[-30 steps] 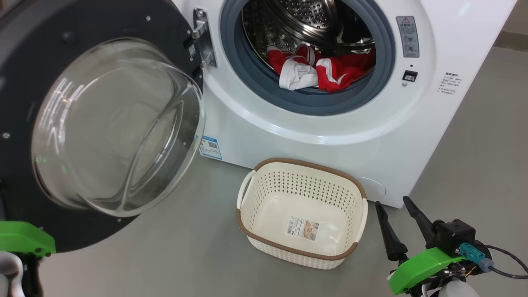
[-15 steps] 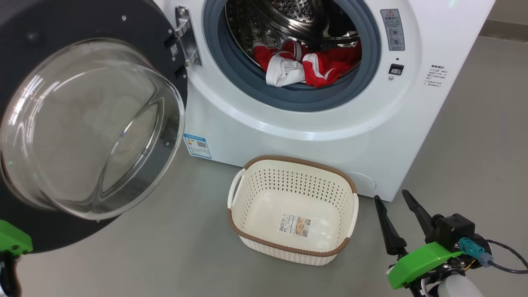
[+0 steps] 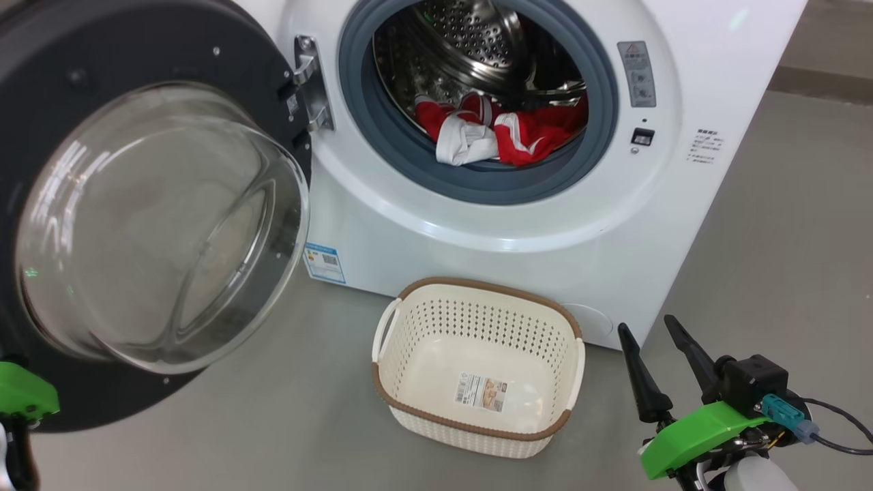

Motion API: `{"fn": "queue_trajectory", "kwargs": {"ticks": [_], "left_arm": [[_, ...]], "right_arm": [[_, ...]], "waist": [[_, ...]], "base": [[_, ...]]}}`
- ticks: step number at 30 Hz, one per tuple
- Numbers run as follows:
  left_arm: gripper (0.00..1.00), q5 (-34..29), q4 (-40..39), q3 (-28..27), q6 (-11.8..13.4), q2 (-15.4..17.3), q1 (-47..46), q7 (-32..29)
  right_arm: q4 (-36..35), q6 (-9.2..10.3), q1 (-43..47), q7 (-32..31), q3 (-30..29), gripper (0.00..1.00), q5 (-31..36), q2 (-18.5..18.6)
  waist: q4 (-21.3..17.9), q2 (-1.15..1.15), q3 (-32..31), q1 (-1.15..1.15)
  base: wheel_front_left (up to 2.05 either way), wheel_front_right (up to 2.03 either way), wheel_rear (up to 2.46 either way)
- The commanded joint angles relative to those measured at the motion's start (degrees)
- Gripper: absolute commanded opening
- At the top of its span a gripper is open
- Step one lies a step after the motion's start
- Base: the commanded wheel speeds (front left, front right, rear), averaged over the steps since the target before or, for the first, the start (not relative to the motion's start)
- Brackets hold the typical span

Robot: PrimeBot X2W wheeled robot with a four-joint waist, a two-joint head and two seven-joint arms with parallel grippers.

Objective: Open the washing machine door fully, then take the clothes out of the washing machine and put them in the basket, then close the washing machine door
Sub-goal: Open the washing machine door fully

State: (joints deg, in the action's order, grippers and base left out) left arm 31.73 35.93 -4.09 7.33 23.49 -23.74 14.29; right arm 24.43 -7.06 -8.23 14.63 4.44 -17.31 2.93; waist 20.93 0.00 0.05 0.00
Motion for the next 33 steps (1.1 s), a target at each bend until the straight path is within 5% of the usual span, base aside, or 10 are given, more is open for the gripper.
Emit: {"fn": "queue_trajectory", "kwargs": {"ticks": [1,14,33], "left_arm": [[1.00,-1.1,-3.8,-2.0,0.8,3.0,0.1,0.6],[1.00,-6.4,-32.9,3.3,2.2,-4.4,9.8,0.6],[1.00,-5.3,-33.1,12.5,-4.5,-8.4,14.9,0.2]], "right_arm": [[-1.7,-0.43,-0.3,0.4,1.4,1.00,-0.5,-0.1],[-4.4,-0.43,0.4,0.4,0.5,1.00,-0.8,-0.1],[-8.7,-0.43,-0.8,0.4,-0.8,1.00,0.0,-0.1]], "waist": [[-0.6,0.00,-0.8,0.00],[-4.9,0.00,-2.0,0.00],[-16.8,0.00,-0.6,0.00]], "base": [[0.00,0.00,0.00],[0.00,0.00,0.00],[0.00,0.00,0.00]]}}
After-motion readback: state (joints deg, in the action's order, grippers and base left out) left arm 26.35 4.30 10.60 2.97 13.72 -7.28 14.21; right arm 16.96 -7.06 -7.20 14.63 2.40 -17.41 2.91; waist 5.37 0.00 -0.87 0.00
